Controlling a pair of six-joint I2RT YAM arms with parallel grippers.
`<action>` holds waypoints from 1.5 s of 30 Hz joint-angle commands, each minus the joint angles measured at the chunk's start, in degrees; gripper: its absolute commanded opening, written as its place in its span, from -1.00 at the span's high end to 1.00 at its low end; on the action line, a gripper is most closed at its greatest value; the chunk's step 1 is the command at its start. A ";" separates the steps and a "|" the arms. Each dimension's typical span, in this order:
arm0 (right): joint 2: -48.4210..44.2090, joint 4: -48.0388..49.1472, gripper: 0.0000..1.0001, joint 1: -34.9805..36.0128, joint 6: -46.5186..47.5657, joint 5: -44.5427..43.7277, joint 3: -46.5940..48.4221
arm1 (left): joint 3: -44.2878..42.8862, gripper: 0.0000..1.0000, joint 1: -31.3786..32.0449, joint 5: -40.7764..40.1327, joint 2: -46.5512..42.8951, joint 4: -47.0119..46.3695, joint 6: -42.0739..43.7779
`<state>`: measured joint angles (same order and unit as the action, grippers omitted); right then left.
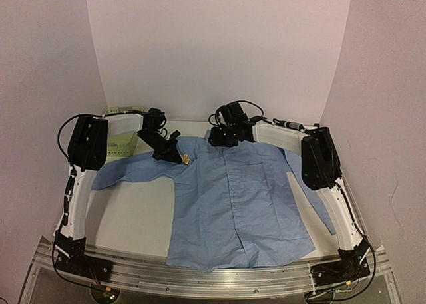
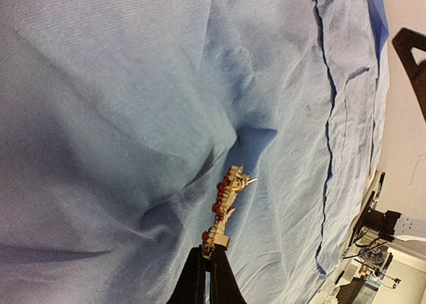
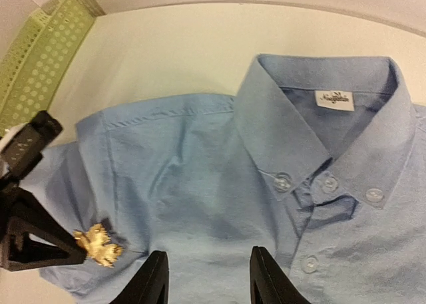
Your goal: Pin the brooch onto the clothing
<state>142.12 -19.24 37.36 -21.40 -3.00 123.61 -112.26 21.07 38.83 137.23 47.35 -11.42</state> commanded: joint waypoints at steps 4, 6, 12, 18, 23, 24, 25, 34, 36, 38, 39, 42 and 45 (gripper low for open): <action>-0.39 3.40 0.10 2.27 -12.08 11.96 0.40 | -1.87 1.00 -0.95 1.55 -0.11 -1.40 0.20; 1.06 4.75 0.16 2.32 -14.78 13.94 1.20 | -1.45 1.00 -0.95 1.99 0.17 -1.39 -0.08; 3.60 5.40 0.29 2.31 -19.43 15.63 2.12 | -0.82 1.00 -0.95 3.13 0.01 -2.03 -1.05; 4.75 5.63 0.21 2.28 -20.69 13.32 0.72 | -0.26 1.00 -0.95 3.00 -0.20 -2.00 -0.80; 7.76 6.21 0.25 2.29 -20.18 11.90 4.18 | -0.16 1.00 -0.88 2.90 0.10 -2.03 -0.94; 8.19 6.37 0.26 2.28 -20.27 11.79 4.39 | -0.15 1.00 -0.89 2.86 0.17 -2.05 -0.97; 8.49 6.52 0.27 2.29 -20.42 11.67 4.37 | -0.13 1.00 -0.86 2.83 0.20 -2.03 -0.98; 10.25 7.48 0.50 2.38 -21.78 10.01 3.22 | 0.26 1.00 -0.83 3.76 0.50 -2.32 -1.51; 10.37 7.67 0.65 2.36 -22.26 9.97 3.20 | 0.88 1.00 -0.86 4.77 0.65 -2.36 -1.82; 10.29 7.79 0.79 2.35 -22.65 10.12 2.67 | 1.58 1.00 -0.86 6.20 0.76 -2.87 -2.57; 10.13 7.87 0.84 2.36 -22.85 10.13 2.33 | 2.03 1.00 -0.86 7.00 0.83 -3.25 -3.04; 9.55 8.28 0.95 2.28 -23.84 10.16 0.95 | 2.73 1.00 -0.93 9.25 0.97 -4.54 -4.60; 9.57 9.50 1.00 2.06 -26.00 11.40 0.13 | 3.27 1.00 -1.07 11.81 1.13 -5.61 -6.31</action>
<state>151.39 -12.16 39.79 -44.51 7.70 124.91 -109.72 20.27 45.00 137.53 44.61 -14.98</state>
